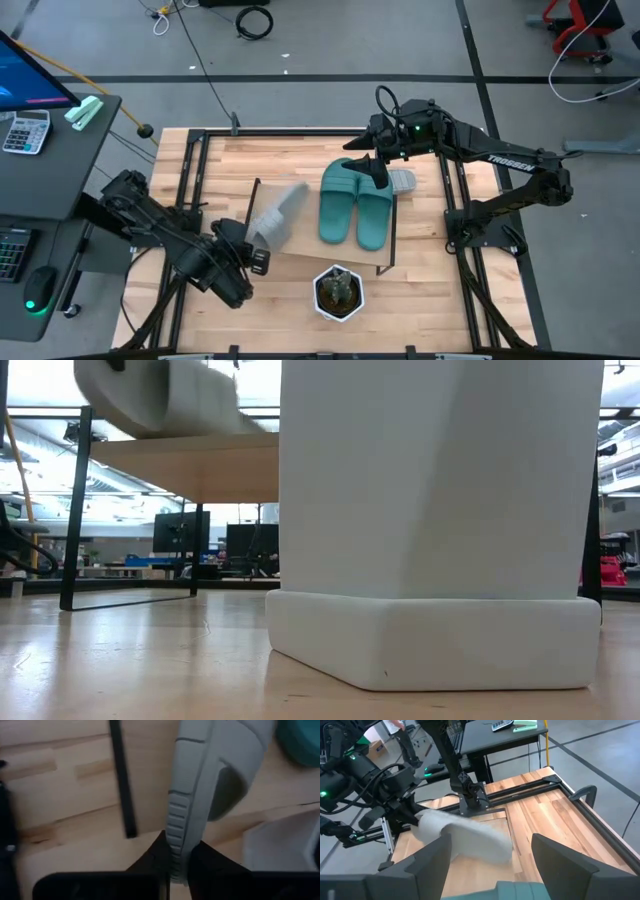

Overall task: Pick and place slides into the shelf
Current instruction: Put the bottom gray slide on the shelf

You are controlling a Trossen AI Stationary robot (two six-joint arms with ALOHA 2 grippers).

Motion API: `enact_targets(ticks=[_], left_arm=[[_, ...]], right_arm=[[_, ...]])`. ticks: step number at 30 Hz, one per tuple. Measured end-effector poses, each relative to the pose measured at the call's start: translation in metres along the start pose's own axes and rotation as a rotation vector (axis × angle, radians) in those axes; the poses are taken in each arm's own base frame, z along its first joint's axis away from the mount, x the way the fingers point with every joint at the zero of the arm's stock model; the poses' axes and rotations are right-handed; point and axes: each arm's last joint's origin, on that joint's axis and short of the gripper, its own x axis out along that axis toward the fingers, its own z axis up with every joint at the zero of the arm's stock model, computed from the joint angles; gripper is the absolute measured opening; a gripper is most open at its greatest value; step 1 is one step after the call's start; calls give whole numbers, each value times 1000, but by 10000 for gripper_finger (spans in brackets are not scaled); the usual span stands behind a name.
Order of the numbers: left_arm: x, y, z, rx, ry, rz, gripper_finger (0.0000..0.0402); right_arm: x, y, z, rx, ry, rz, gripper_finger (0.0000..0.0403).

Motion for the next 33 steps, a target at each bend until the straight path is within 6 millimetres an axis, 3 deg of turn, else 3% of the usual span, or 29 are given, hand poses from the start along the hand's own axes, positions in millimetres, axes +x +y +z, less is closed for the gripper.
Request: enact_targets(ticks=[5,11,23,33], left_arm=[[-13,-6,5,-52,-19,-74,37],[-28,-8,7,-232,-201,-235,35],[-3,-43,-32,-367,-332,-412,34],[-8,-44,-27,-311,-734,-598,34]], right_arm=[[0,0,0,0,0,-1,281],[0,0,0,17,3,-1,281],[0,0,-1,18,7,-2,281],[0,0,-1,75,12,17,281]])
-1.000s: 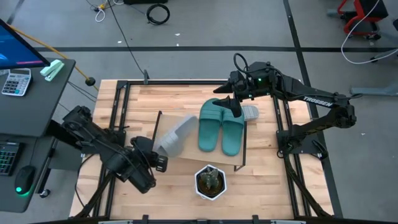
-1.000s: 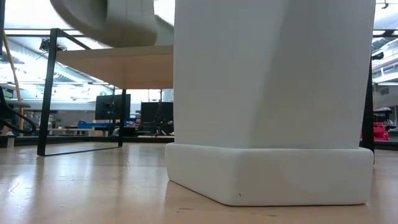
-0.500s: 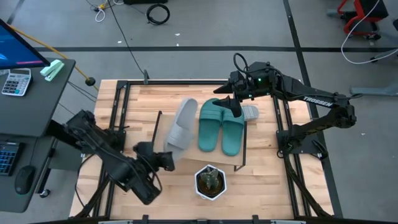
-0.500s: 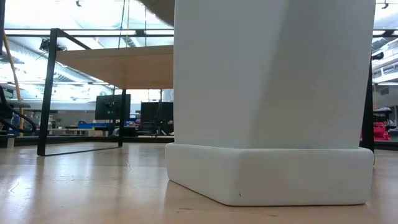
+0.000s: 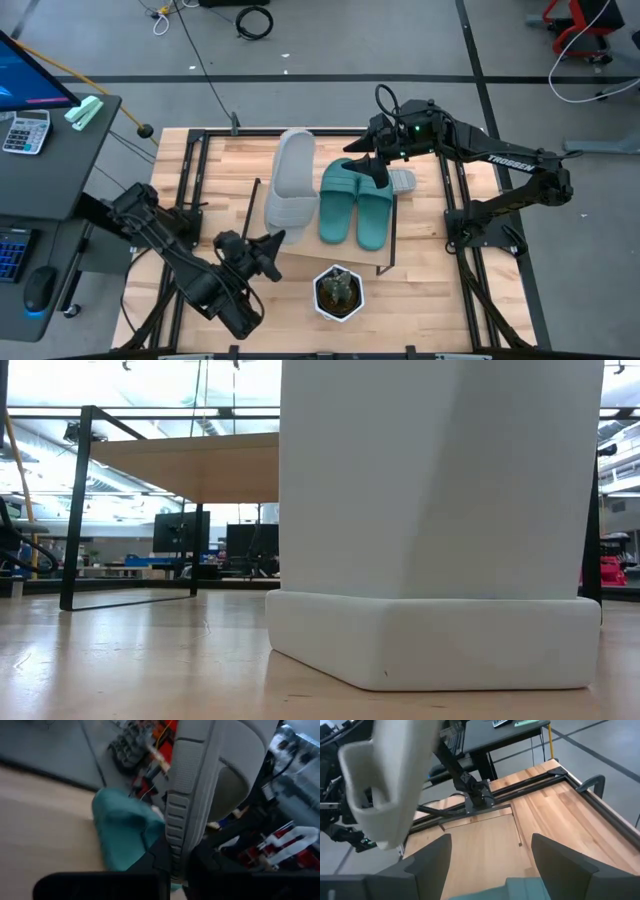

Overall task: Pick and place slides into the shelf
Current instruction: Put the bottom gray slide on the shelf

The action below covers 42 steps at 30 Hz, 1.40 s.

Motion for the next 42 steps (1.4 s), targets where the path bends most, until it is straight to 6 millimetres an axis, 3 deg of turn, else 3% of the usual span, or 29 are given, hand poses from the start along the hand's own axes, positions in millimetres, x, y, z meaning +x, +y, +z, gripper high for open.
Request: enact_targets(ticks=[6,11,16,23,28,32,36,42], left_arm=[[-15,10,4,123,94,32,34],[-42,19,33,186,184,-1,34],[-56,39,53,203,221,-60,34],[-60,80,85,190,200,-178,34],[-48,112,103,141,128,-242,34],[-35,129,94,3,98,-189,34],[-25,138,71,-194,71,-145,34],[-37,142,49,-375,132,-167,34]], right_arm=[[0,0,0,61,-2,-3,272],[0,0,2,105,-28,-11,260],[0,1,7,144,-83,-28,252],[2,7,6,170,-107,-52,248],[3,12,5,203,-125,-84,248],[4,16,3,219,-130,-95,248],[5,19,3,217,-136,-109,248],[5,18,3,217,-138,-112,248]])
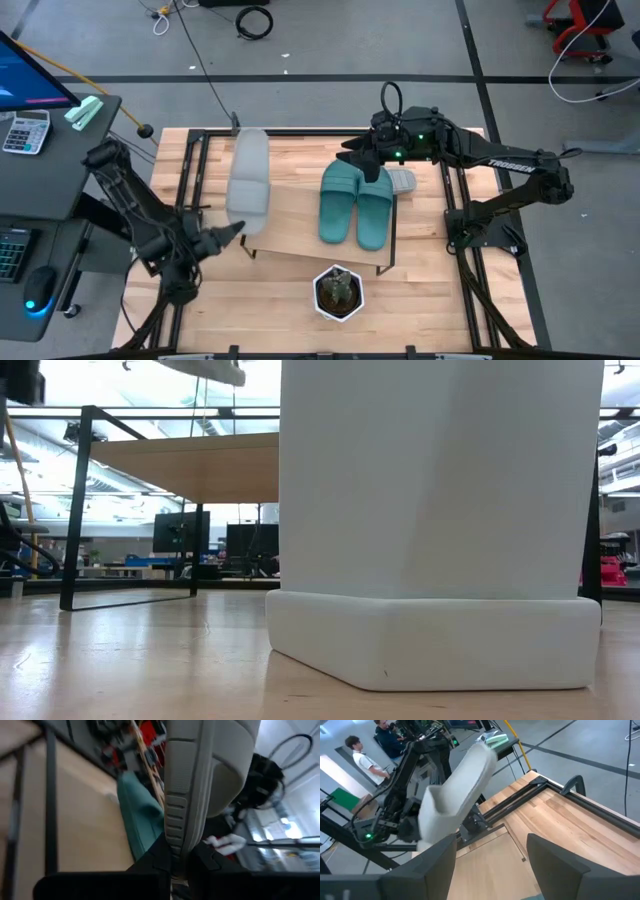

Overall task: Pick and place slides into the shelf
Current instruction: Put the bottom gray slide on the shelf

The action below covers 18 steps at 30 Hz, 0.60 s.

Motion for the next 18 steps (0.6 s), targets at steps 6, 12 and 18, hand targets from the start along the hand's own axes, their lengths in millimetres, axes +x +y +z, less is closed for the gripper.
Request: enact_targets(ticks=[6,12,18], left_arm=[[-19,-9,-19,-112,85,-27,33],[-31,-11,-42,-209,125,-32,33],[-34,1,-68,-291,132,-26,33]], right_arm=[[0,0,0,-16,-1,-1,248],[0,0,0,-17,-1,-1,248],[0,0,0,-19,-1,-1,248]])
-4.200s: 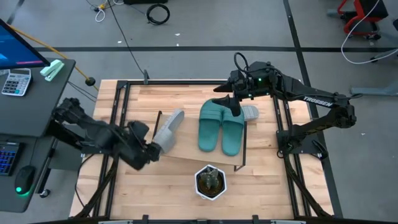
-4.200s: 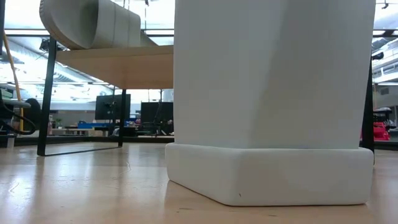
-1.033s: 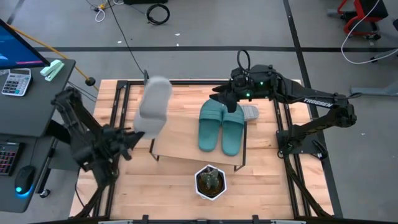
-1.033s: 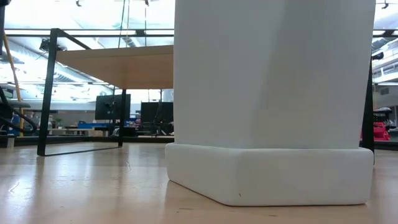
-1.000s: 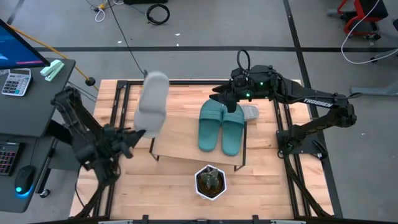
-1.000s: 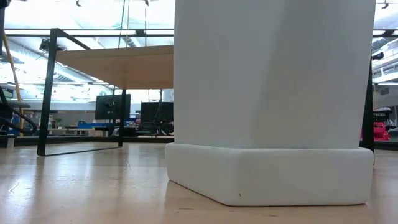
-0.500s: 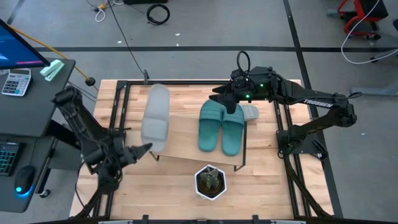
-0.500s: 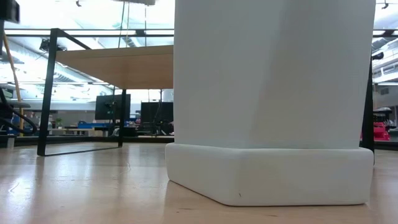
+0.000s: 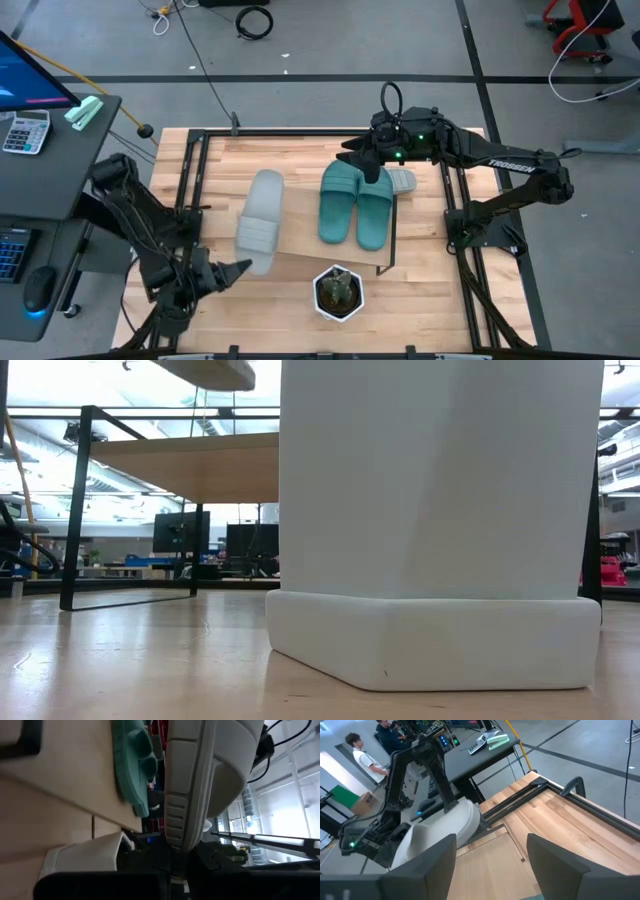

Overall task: Pick and place slides into the shelf
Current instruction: Put the bottom gray slide on the shelf

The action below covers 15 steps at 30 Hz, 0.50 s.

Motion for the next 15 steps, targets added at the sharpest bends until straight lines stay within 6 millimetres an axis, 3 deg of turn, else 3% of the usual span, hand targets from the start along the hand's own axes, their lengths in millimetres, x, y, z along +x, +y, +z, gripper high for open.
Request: enact_targets(ticks=[8,15], left_arm=[[-3,27,-20,-72,12,0,33],[-3,39,-28,-63,11,0,33]], right_arm=[[0,0,0,0,0,0,248],[0,0,0,4,0,1,248]])
